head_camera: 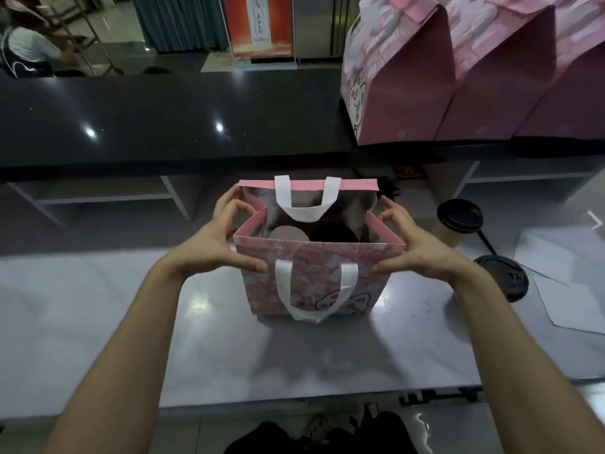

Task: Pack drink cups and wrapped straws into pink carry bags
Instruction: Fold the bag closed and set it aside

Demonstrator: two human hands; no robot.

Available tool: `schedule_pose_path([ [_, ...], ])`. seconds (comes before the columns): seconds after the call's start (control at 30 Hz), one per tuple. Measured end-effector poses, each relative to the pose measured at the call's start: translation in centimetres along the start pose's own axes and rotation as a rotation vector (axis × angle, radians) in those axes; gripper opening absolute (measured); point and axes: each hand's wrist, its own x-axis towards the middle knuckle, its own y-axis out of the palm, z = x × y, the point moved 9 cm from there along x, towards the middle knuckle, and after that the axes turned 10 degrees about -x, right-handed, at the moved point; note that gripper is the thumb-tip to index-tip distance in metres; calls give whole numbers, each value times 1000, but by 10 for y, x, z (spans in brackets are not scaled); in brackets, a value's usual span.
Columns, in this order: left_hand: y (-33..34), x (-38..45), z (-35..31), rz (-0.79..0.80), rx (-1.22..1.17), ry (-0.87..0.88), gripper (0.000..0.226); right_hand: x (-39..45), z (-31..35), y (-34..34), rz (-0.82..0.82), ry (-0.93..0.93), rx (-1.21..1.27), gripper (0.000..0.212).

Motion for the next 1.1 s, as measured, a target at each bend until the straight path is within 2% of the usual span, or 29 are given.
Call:
schedule_pose_path([
  [0.13,-8,7,5,5,-88,-6,85,21,6,-6,36,-45,95,79],
  [0.23,-15,9,7,-3,-118,18,73,34,4,-10,45,-44,93,85],
  [0.37,-31,10,16,-181,-135,52,84,39,3,-20,-85,-86,78,78],
  [0.47,-36,6,16,-305,-88,102,75,36,4,-23,-214,-104,77,73],
  [0.63,-36,6,16,-380,-152,146,51,28,8,-23,-357,-62,73,88],
  [0.7,-35,6,20,-372,-185,132,49,24,5,-20,-348,-44,27,95],
  [0.8,-33,4,27,-361,-209,110,57,10,-12,-7,-257,79,-194,104],
  [0.87,-32,2,29,-343,-222,101,64,2,-19,10,-183,108,-221,89],
  [0.93,-29,2,25,-309,-221,107,66,2,-16,26,-166,74,-131,45],
  [0.97,-28,2,21,-292,-214,117,66,4,-14,30,-170,69,-103,31],
  [1.1,-27,2,10,-259,-181,130,66,11,-5,32,-149,52,-95,28],
])
